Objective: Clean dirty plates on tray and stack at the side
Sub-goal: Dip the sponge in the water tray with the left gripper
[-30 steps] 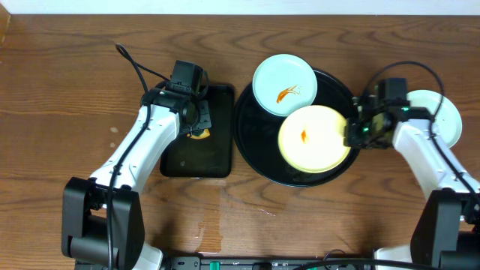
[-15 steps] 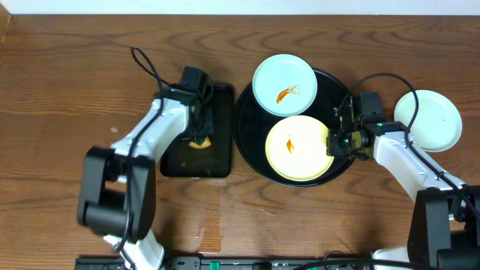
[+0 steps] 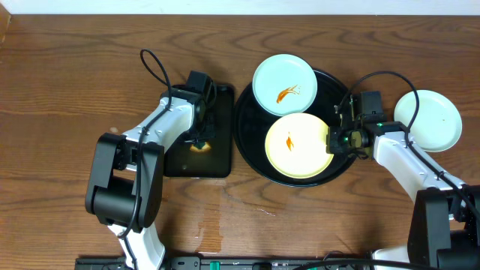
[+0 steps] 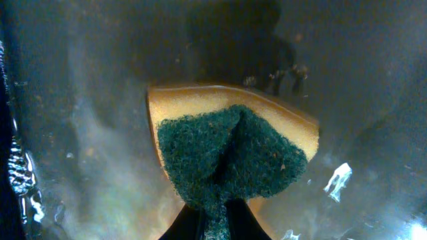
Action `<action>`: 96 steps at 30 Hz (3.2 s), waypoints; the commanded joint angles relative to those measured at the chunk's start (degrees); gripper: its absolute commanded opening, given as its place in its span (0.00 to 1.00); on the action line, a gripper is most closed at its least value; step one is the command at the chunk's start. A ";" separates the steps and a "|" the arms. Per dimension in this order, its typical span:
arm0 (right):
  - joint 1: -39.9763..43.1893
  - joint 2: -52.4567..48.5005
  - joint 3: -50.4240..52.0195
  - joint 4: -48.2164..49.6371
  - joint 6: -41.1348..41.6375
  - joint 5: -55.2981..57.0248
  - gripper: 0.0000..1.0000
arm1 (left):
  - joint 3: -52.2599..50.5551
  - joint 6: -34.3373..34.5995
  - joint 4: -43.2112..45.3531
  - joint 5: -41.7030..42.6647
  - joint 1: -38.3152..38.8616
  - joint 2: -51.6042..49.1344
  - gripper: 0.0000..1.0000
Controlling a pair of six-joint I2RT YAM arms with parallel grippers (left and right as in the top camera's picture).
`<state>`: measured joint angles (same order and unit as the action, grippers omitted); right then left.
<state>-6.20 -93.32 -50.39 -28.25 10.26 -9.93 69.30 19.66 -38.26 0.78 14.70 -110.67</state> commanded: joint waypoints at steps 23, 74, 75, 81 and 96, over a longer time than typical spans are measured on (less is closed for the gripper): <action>-0.63 0.28 0.37 3.56 1.68 0.70 0.01 | -0.02 -4.02 5.64 -3.41 -0.61 21.55 0.07; -0.63 0.28 0.37 3.56 1.68 0.72 0.01 | -0.04 -6.99 12.04 -8.13 -0.61 32.89 0.08; -0.63 0.28 0.37 3.56 1.68 0.72 0.01 | -0.04 -6.99 12.04 -8.13 -0.61 32.89 0.07; -0.63 0.28 0.37 3.58 1.68 0.72 0.01 | -0.04 -6.99 12.04 -8.13 -0.61 32.89 0.08; -0.63 0.28 0.37 3.58 1.68 0.70 0.01 | -0.09 -1.40 -0.11 2.69 -0.59 24.06 0.08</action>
<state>-6.24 -93.32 -50.37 -24.64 11.14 -9.37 69.34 15.33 -36.80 -0.73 14.35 -82.37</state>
